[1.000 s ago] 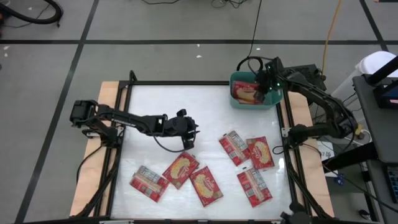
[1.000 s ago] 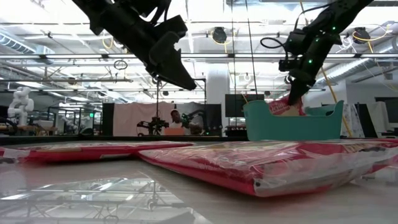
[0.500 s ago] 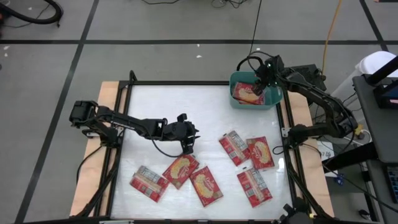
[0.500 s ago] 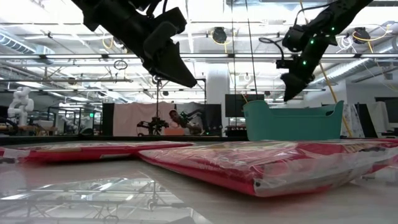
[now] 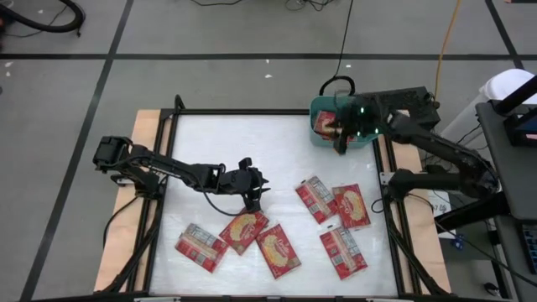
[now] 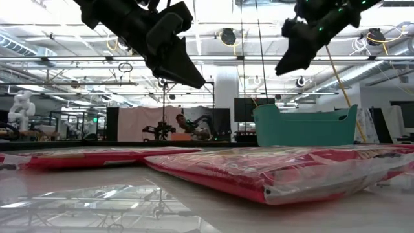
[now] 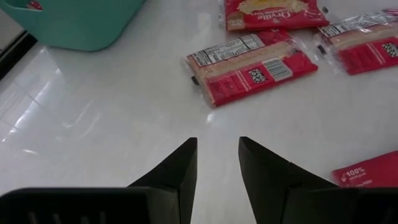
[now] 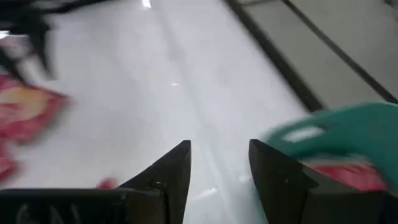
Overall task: Sort popcorn bags into baskets
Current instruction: Put the red popcorn bag into the green bin
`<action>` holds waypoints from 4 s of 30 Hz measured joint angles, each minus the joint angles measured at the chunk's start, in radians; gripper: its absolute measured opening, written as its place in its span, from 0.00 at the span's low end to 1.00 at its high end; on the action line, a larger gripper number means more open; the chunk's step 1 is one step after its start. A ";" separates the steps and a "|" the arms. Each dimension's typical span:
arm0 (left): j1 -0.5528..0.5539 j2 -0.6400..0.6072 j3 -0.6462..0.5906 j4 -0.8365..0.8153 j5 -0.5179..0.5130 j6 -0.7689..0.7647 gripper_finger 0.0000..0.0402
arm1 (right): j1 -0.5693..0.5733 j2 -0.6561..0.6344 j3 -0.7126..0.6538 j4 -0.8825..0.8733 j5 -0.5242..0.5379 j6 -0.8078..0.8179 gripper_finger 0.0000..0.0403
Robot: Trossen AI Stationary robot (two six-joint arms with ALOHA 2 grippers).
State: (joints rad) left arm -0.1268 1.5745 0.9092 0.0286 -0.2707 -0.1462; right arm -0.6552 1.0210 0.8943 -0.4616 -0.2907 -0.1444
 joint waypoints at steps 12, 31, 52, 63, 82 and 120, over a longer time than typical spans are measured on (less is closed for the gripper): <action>-0.027 0.015 -0.001 0.004 -0.001 -0.048 0.30 | 0.435 -0.141 -0.374 0.336 0.208 0.212 0.38; -0.104 0.115 -0.001 0.127 -0.056 -0.152 0.30 | 1.159 -0.024 -0.610 0.609 0.580 0.459 0.38; -0.175 0.113 0.000 0.140 -0.108 -0.100 0.30 | 1.204 0.286 -0.609 0.751 0.682 0.445 0.38; -0.120 0.113 0.000 0.176 -0.108 -0.040 0.30 | 1.167 0.328 -0.607 0.780 0.678 0.443 0.04; -0.151 0.116 0.000 0.355 -0.108 0.200 0.34 | 1.032 0.135 -0.610 0.902 0.537 0.210 0.00; 0.040 0.437 0.025 0.841 0.132 0.358 0.55 | 0.715 0.004 -0.609 1.091 0.260 0.328 0.00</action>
State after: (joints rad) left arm -0.0864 2.0113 0.9340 0.8692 -0.1387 0.2121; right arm 0.0601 1.0252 0.2852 0.6290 -0.0311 0.1833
